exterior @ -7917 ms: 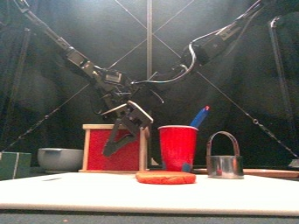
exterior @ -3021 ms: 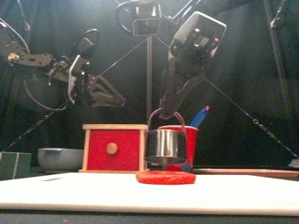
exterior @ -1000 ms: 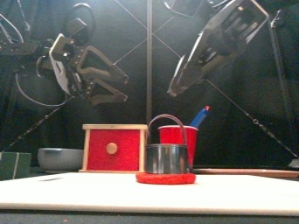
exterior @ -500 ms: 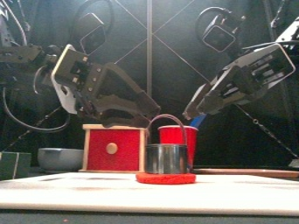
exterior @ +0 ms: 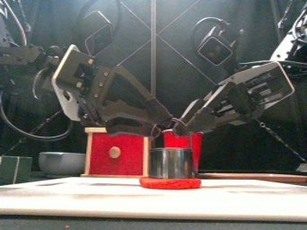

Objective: Get the cutter from the drawer then cut the dough then place the extra dough in the bowl
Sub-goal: Cut the dough

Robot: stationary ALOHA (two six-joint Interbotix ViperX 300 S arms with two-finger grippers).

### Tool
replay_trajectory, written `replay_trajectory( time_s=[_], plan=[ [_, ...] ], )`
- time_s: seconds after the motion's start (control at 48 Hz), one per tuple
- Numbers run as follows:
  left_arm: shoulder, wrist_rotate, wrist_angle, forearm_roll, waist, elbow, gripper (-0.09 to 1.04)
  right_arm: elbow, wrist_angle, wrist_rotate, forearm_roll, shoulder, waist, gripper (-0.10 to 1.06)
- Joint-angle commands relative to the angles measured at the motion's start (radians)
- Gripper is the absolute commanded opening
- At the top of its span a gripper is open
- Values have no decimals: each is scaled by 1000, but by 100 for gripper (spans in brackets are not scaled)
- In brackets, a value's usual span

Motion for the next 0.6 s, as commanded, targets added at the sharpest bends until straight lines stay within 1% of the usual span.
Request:
replay_trajectory(
  time_s=[0.021, 0.104, 0.188, 0.354, 0.604],
  plan=[
    [-11, 2, -5, 3, 3, -15, 91, -17, -2, -3, 55, -31, -3, 79],
    [-11, 2, -5, 5, 3, -15, 89, -18, 15, -5, 104, -34, 3, 79],
    [-8, 0, -3, 2, 2, -15, 88, -21, 40, -9, 126, -38, 3, 79],
    [0, -2, 6, 0, 3, -18, 88, -18, 91, -20, 112, -41, 20, 79],
    [9, 2, 6, -29, 11, -25, 87, -23, 98, -25, 126, -41, 51, 79]
  ],
)
